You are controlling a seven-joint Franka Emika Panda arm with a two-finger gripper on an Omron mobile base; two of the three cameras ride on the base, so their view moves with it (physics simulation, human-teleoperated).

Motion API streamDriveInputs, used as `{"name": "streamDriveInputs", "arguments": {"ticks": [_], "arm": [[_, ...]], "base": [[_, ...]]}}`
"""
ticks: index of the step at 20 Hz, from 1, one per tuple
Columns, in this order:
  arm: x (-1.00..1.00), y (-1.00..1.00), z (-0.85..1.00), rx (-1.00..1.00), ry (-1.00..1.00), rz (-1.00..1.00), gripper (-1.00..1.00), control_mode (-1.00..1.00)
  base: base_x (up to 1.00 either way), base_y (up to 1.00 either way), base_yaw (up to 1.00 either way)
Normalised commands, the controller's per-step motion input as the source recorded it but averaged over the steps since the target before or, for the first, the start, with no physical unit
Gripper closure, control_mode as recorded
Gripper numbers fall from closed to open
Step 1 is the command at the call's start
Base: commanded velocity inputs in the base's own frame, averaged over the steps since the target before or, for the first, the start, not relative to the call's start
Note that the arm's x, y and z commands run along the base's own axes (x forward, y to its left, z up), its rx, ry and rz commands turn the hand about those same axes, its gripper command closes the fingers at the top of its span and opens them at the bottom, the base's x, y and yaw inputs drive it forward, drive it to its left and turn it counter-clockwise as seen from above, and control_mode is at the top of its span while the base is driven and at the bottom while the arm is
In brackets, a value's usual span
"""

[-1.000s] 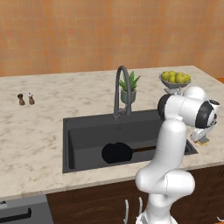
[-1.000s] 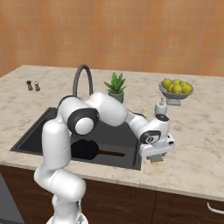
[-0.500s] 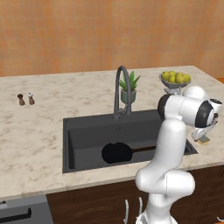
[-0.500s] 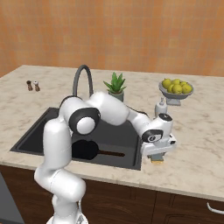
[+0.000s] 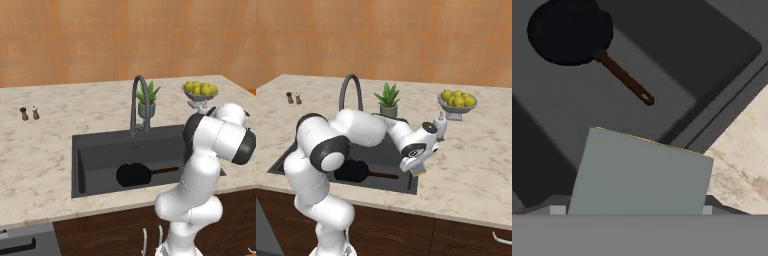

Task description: Pick the pan and sponge and place them into the sink. Then turn on the water.

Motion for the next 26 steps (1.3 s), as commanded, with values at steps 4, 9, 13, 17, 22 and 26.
{"name": "streamDriveInputs", "arguments": {"ticks": [4, 9, 13, 17, 22, 26], "arm": [[0.00, 1.00, 0.20, 0.00, -0.05, 0.56, 1.00, -1.00], [0.10, 0.93, 0.14, 0.05, 0.00, 0.67, 1.00, -1.00], [0.46, 0.69, -0.01, 0.22, 0.00, 0.64, 1.00, -1.00], [0.44, 0.48, -0.01, 0.41, 0.00, 0.58, 1.00, -1.00], [0.11, 0.48, -0.14, 0.24, -0.06, 0.39, 1.00, -1.00], [0.22, 0.69, -0.48, 0.00, -0.03, 0.17, 1.00, -1.00]], "base": [[0.00, 0.00, 0.00], [0.00, 0.00, 0.00], [0.00, 0.00, 0.00], [0.00, 0.00, 0.00], [0.00, 0.00, 0.00], [0.00, 0.00, 0.00]]}}
